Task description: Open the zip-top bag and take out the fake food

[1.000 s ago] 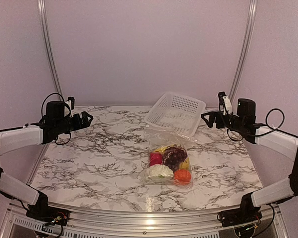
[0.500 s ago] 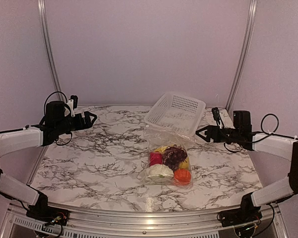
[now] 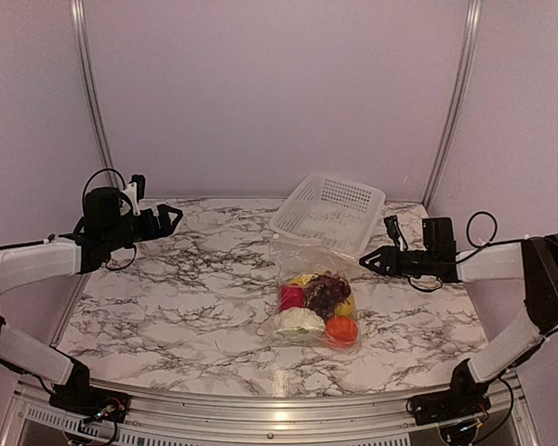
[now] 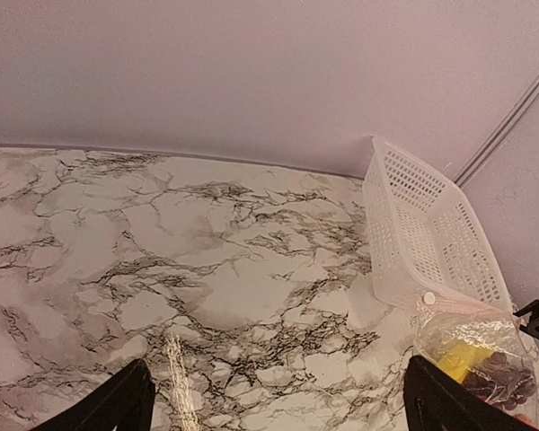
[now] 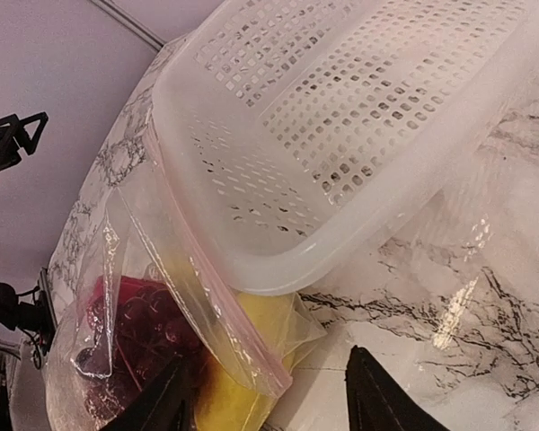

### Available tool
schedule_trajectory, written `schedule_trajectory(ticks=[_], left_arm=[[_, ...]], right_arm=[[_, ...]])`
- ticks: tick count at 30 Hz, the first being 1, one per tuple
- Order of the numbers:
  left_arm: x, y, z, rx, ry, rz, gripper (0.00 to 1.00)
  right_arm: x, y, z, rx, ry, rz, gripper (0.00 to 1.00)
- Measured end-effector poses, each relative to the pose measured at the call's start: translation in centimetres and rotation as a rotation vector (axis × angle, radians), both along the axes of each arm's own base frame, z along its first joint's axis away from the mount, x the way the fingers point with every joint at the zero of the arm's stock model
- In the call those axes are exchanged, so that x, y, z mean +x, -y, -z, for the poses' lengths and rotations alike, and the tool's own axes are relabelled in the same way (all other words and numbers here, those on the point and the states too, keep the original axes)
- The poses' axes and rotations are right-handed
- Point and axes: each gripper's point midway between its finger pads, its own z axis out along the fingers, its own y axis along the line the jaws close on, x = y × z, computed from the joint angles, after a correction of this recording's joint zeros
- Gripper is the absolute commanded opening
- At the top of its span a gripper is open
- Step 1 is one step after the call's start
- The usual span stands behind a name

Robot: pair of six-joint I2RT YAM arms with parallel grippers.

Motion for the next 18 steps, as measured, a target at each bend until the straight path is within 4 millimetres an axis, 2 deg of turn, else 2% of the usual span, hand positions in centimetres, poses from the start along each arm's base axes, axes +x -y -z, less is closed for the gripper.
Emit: schedule_trajectory(ticks=[5, 8, 9, 16, 18], left_arm=[[0.2, 0.1, -0.1, -0.017, 0.005, -0.005, 0.99], [0.3, 0.1, -0.1, -0.023, 0.010, -0.006, 0.99], [0.3, 0.1, -0.1, -0.027, 0.012, -0.007, 0.99], [0.4, 0.3, -0.3, -0.042, 0.018, -0.003, 0.99], [0.4, 0.4, -0.3, -0.045, 0.018, 0.003, 0.99]], right_arm=[[0.2, -0.7, 0.3, 0.029, -0.007, -0.017, 0.28], [0.2, -1.0, 0.6, 0.044, -0.015, -0.031, 0.04], [0.2, -1.0, 0.7, 0.045, -0.018, -0.032, 0.00], [-0.4, -1.8, 0.4, 0.060, -0.022, -0.063, 0.00], [-0.8, -2.3, -0.4, 0.062, -0.004, -0.081, 0.00]])
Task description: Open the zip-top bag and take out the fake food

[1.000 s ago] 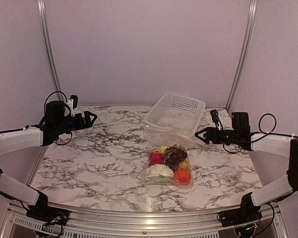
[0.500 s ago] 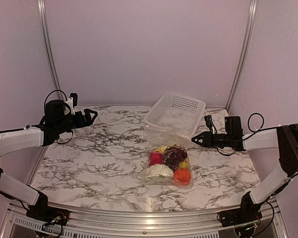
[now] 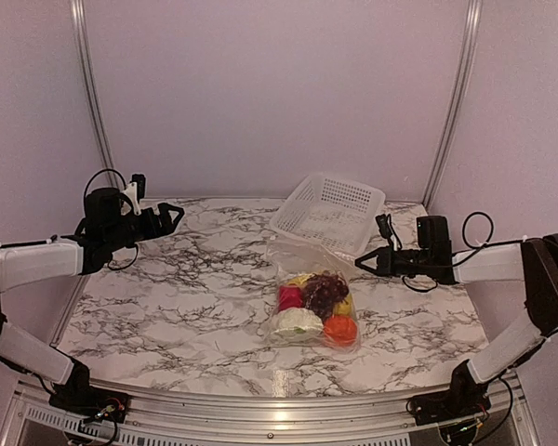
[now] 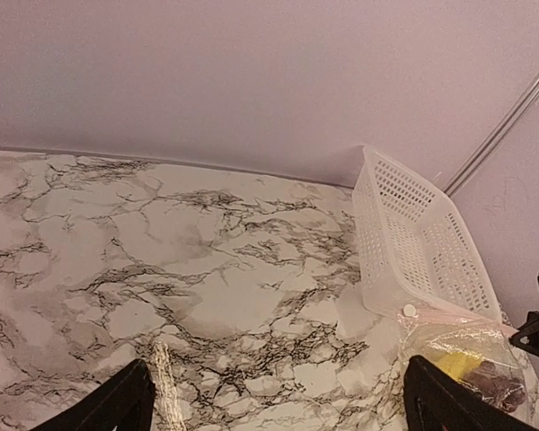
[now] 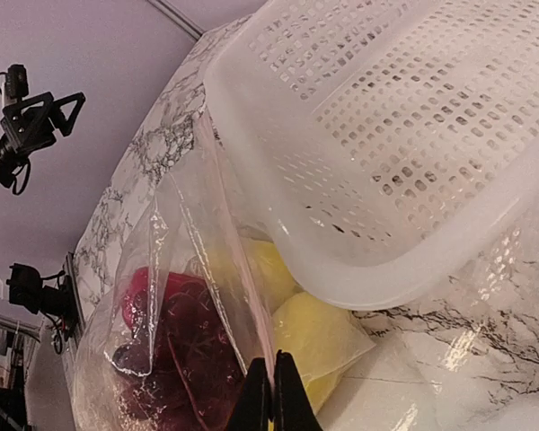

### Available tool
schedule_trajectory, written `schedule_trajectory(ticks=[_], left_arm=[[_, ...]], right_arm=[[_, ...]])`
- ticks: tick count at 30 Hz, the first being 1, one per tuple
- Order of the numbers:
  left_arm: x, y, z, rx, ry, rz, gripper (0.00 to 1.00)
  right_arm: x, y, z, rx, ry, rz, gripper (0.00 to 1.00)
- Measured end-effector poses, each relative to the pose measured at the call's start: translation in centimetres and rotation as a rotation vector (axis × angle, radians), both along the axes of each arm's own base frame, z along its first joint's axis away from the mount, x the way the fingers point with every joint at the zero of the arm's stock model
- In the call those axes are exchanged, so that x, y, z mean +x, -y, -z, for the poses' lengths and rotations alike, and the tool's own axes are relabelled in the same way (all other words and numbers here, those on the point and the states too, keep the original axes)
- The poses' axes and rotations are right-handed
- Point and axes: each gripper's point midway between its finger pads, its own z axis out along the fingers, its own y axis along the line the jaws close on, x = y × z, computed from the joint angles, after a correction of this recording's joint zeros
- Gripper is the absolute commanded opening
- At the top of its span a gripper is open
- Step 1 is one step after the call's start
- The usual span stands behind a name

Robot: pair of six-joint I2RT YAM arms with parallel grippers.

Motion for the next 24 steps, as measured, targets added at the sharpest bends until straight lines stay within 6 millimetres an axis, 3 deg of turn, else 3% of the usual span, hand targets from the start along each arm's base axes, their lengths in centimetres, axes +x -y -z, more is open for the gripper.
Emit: schedule_trajectory(ticks=[6, 9, 18, 24], left_arm=[[-0.1, 0.7, -0.4, -0.016, 0.014, 0.039, 0.99], [-0.2, 1.5, -0.2, -0.032, 0.019, 0.085, 0.99], [-2.4, 4.7, 1.4, -0.093, 0.044, 0.271, 0.99], [-4.8, 8.7, 1.8, -0.103, 0.120, 0.423, 0.99]], right_arm=[[-2.8, -3.3, -4.7, 0.019, 0.145, -0.114, 0.00], [-3.7, -4.2, -5.9, 0.011, 0.187, -0.157, 0.00], [-3.9, -4.9, -10.2, -0.016, 0.328, -0.214, 0.00], [-4.5, -4.8, -12.1, -0.024, 0.412, -0.241, 0.00]])
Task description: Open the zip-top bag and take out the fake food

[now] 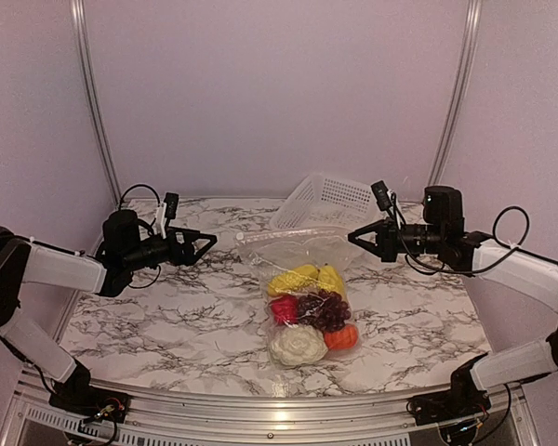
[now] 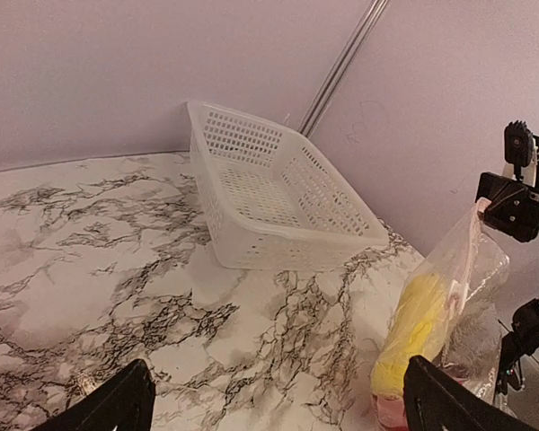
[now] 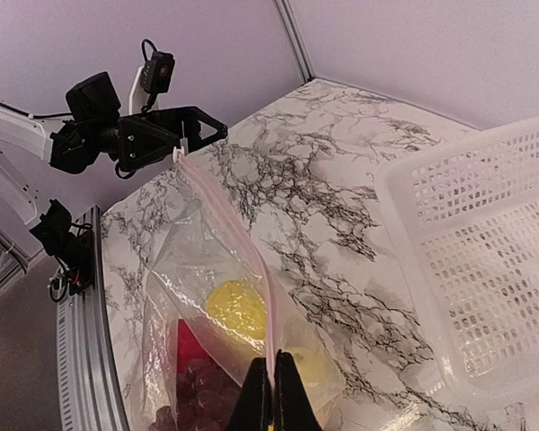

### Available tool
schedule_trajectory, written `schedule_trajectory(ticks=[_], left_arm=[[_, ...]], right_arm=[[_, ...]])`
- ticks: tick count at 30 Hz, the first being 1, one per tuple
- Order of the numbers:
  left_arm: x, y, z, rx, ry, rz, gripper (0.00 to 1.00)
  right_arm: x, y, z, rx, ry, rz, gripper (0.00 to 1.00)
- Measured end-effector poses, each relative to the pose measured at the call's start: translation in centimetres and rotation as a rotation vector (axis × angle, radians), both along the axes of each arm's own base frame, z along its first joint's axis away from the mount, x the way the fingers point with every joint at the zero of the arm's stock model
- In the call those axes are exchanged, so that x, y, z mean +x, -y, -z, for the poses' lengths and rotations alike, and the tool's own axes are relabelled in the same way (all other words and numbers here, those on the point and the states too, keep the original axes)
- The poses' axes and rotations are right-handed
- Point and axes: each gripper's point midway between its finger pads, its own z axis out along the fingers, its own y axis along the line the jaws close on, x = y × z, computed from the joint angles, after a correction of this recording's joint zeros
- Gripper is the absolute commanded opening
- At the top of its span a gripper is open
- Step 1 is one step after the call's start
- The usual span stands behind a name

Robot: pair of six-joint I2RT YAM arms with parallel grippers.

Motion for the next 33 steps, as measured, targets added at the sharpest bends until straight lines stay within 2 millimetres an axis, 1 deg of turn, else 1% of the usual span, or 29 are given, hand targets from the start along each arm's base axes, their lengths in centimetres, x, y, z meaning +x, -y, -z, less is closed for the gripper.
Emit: schedule_trajectory(ticks=[6, 9, 12, 18, 21, 25, 26, 27, 28, 29, 33], left_arm=[[-2.3, 4.1, -0.2, -0.026, 0.095, 0.157, 0.96], [-3.5, 5.6, -0.5, -0.037, 0.148, 0.226, 0.93], [-4.7, 6.9, -0.8, -0.050, 0.193, 0.286, 0.87], [-6.2, 8.5, -0.6, -0.053, 0.229, 0.358, 0.68], [-6.4, 9.0, -0.6, -0.054, 0.242, 0.377, 0.57], [-6.2, 9.5, -0.8, -0.063, 0.250, 0.385, 0.40], [-6.1, 9.6, -0.9, -0.067, 0.252, 0.386, 0.33], [-6.1, 9.7, -1.0, -0.072, 0.250, 0.388, 0.23], [-6.1, 9.9, -1.2, -0.072, 0.260, 0.392, 0.11], [-6.0, 10.0, -1.3, -0.076, 0.259, 0.393, 0.00], [-5.9, 10.3, -1.9, -0.079, 0.275, 0.400, 0.00]], right_arm=[[-0.4, 0.0, -0.4, -0.004, 0.017, -0.013, 0.00], [-0.4, 0.0, -0.6, -0.005, 0.022, -0.014, 0.00], [-0.6, 0.0, -0.7, -0.008, 0.017, -0.015, 0.00], [-0.7, 0.1, -0.9, -0.006, 0.023, -0.015, 0.00], [-0.7, 0.1, -0.9, -0.006, 0.022, -0.016, 0.00], [-0.7, 0.1, -0.9, -0.005, 0.023, -0.020, 0.00], [-0.8, 0.1, -0.9, -0.004, 0.023, -0.020, 0.00], [-0.8, 0.1, -1.0, -0.004, 0.024, -0.020, 0.00], [-0.8, 0.1, -1.0, -0.004, 0.025, -0.021, 0.00], [-0.8, 0.1, -1.1, -0.003, 0.026, -0.021, 0.00], [-1.0, 0.1, -1.3, -0.001, 0.034, -0.019, 0.00]])
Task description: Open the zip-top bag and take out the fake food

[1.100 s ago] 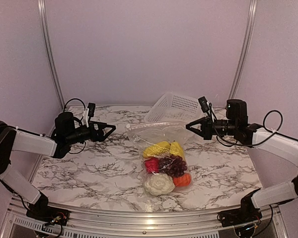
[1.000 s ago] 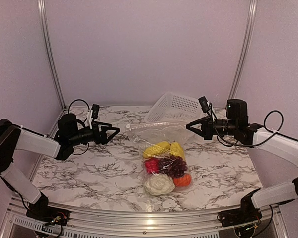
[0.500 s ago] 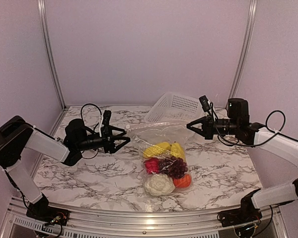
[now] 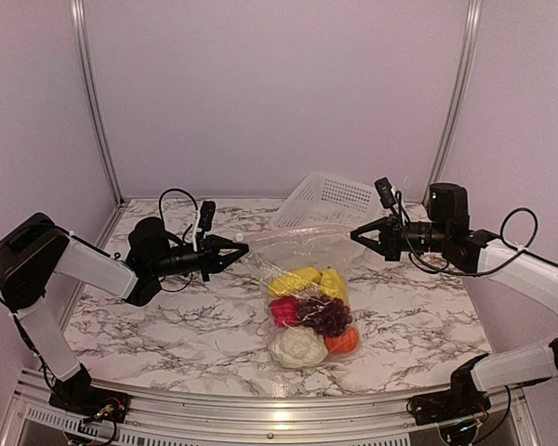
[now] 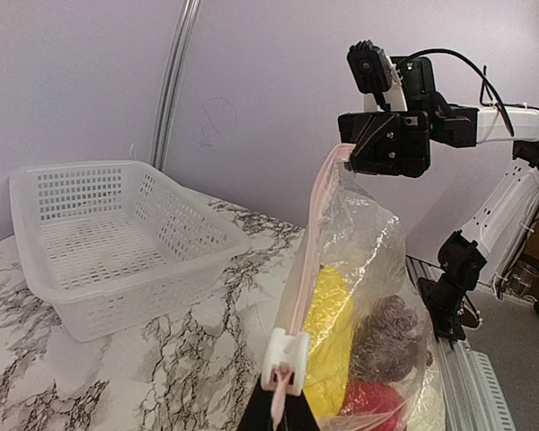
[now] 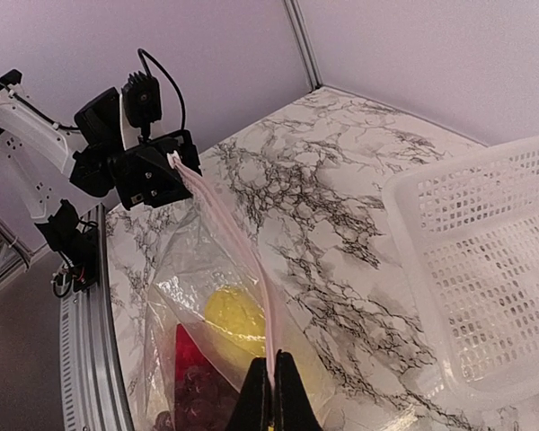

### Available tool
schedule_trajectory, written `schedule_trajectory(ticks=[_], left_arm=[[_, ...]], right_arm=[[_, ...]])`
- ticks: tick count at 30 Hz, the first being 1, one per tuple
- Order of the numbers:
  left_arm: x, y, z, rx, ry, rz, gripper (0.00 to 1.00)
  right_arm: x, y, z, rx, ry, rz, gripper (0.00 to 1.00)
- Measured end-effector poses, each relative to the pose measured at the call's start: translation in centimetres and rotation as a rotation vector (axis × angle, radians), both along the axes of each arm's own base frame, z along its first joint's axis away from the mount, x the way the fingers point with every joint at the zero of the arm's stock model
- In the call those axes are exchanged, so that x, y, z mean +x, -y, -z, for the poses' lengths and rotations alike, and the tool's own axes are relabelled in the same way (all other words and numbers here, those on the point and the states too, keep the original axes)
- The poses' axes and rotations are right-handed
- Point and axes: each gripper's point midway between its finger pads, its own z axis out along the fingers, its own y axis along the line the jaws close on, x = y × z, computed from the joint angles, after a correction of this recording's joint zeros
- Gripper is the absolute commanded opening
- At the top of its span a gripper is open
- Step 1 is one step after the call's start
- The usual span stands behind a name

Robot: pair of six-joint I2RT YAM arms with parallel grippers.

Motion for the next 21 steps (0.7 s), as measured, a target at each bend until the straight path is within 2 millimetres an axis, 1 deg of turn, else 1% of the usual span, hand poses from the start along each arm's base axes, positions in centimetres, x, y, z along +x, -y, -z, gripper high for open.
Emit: schedule_trajectory(ticks=[3, 6, 9, 13, 15, 17, 18, 19, 21], left_arm=[[0.0, -0.1, 0.0, 0.015, 0.002, -0.005, 0.00], [-0.4, -0.4, -0.9, 0.048, 0.018, -0.010, 0.00], [-0.6, -0.3, -2.7, 0.099, 0.057, -0.006, 0.00], [-0.1, -0.3, -5.7, 0.185, 0.148, -0.015, 0.00], [-0.3, -0.7, -6.6, 0.212, 0.195, -0.028, 0.00], [-0.8, -1.3, -7.0, 0.239, 0.231, -0.041, 0.00], [-1.1, -1.6, -7.2, 0.250, 0.248, -0.044, 0.00], [-1.4, -1.7, -7.3, 0.260, 0.262, -0.043, 0.00], [-2.0, -2.0, -7.4, 0.280, 0.286, -0.039, 0.00]], right_arm=[[-0.1, 0.1, -0.3, 0.002, 0.008, 0.001, 0.00], [-0.1, 0.1, -0.6, 0.003, 0.018, 0.007, 0.00], [0.0, 0.2, -1.3, 0.005, 0.036, 0.015, 0.00], [0.2, 0.2, -3.0, 0.013, 0.085, 0.014, 0.00], [0.3, 0.1, -3.8, 0.016, 0.106, 0.013, 0.00], [0.2, 0.1, -4.2, 0.013, 0.124, 0.007, 0.00], [0.2, 0.1, -4.2, 0.010, 0.131, 0.005, 0.03], [0.1, 0.0, -4.0, 0.004, 0.132, 0.000, 0.17], [-0.2, 0.0, -3.9, -0.005, 0.137, -0.007, 0.35]])
